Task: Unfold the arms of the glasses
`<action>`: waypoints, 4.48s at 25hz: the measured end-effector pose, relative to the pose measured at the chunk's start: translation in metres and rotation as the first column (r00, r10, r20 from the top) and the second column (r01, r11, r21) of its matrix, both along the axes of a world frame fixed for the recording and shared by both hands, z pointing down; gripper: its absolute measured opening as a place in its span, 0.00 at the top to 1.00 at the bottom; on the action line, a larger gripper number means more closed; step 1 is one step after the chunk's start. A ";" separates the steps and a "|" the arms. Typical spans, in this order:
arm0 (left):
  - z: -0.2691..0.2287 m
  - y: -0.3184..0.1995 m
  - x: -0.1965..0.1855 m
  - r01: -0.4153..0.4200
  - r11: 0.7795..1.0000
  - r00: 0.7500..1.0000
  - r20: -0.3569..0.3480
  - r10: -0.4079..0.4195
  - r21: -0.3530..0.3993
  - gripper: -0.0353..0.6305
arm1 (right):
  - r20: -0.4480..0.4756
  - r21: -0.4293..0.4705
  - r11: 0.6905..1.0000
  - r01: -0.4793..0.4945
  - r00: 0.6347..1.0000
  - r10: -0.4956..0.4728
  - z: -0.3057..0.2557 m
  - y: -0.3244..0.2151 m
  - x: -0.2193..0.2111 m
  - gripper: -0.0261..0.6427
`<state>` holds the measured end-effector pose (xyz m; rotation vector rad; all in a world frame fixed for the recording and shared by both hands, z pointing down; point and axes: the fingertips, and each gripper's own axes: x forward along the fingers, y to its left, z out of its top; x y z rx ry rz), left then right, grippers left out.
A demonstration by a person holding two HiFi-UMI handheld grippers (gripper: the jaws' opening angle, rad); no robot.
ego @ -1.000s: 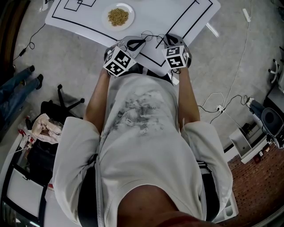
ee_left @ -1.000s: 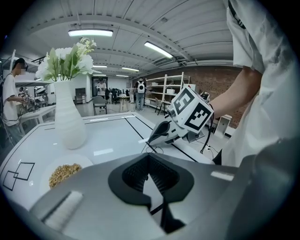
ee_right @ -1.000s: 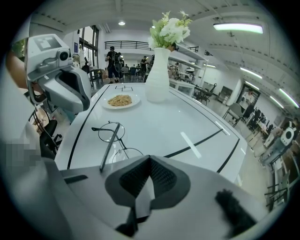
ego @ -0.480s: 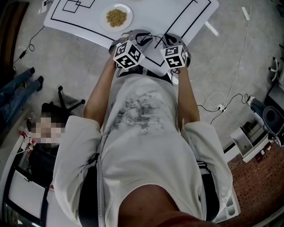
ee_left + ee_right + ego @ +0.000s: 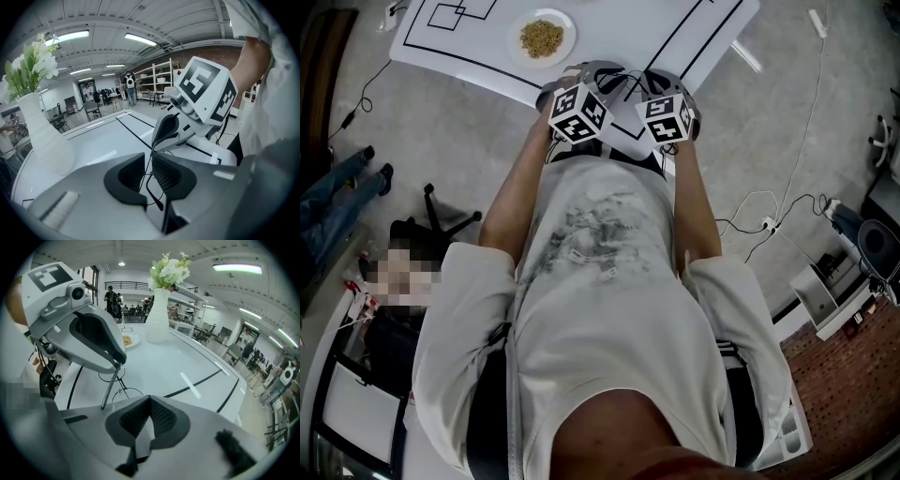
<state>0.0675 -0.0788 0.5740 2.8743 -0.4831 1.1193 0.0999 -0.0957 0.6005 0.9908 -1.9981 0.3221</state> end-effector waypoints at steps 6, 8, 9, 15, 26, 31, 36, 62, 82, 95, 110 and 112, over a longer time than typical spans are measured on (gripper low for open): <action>-0.001 -0.001 -0.001 0.006 1.000 1.000 -0.001 -0.006 0.008 0.90 | -0.003 0.002 1.000 -0.005 1.000 0.005 -0.001 0.001 0.001 0.94; -0.001 0.000 -0.002 0.007 1.000 1.000 -0.004 -0.007 0.004 0.91 | -0.005 0.004 1.000 -0.007 1.000 0.007 -0.001 0.000 0.001 0.94; -0.001 0.000 -0.003 0.009 1.000 1.000 -0.007 -0.009 0.001 0.92 | -0.006 0.005 1.000 -0.007 1.000 0.007 0.000 -0.001 0.001 0.94; -0.002 0.003 -0.008 0.030 0.999 0.999 -0.031 -0.030 -0.014 0.93 | -0.017 0.009 1.000 -0.013 1.000 0.013 0.000 -0.003 0.001 0.94; -0.016 0.003 -0.019 0.083 0.996 0.993 -0.082 -0.084 -0.023 0.93 | -0.043 0.014 1.000 -0.018 0.999 0.018 0.000 0.000 0.001 0.94; -0.016 0.001 -0.034 0.114 0.993 0.989 -0.087 -0.116 -0.032 0.93 | -0.061 0.022 0.999 -0.023 0.998 0.024 0.003 -0.001 0.000 0.94; -0.018 0.005 -0.039 0.130 0.991 0.987 -0.093 -0.133 -0.036 0.93 | -0.071 0.030 0.999 -0.025 0.997 0.027 0.001 0.000 0.001 0.94; -0.021 -0.001 -0.050 0.195 0.979 0.967 -0.152 -0.202 -0.059 0.93 | -0.102 0.116 0.982 0.148 0.985 -0.137 -0.005 0.028 -0.035 0.94; -0.026 0.007 -0.071 0.268 0.956 0.931 -0.222 -0.290 -0.121 0.93 | -0.131 0.124 0.985 0.120 0.986 -0.104 -0.003 0.028 -0.035 0.94; -0.021 0.010 -0.070 0.262 0.956 0.933 -0.217 -0.286 -0.130 0.92 | -0.151 0.118 0.984 0.132 0.982 -0.113 -0.003 0.026 -0.037 0.94; 0.003 0.007 -0.074 0.278 0.953 0.944 -0.151 -0.295 -0.124 0.93 | -0.157 0.118 0.984 0.136 0.981 -0.117 -0.002 0.027 -0.039 0.94; 0.005 0.007 -0.076 0.276 0.951 0.942 -0.156 -0.296 -0.140 0.93 | -0.165 0.121 0.982 0.141 0.979 -0.120 -0.002 0.027 -0.039 0.94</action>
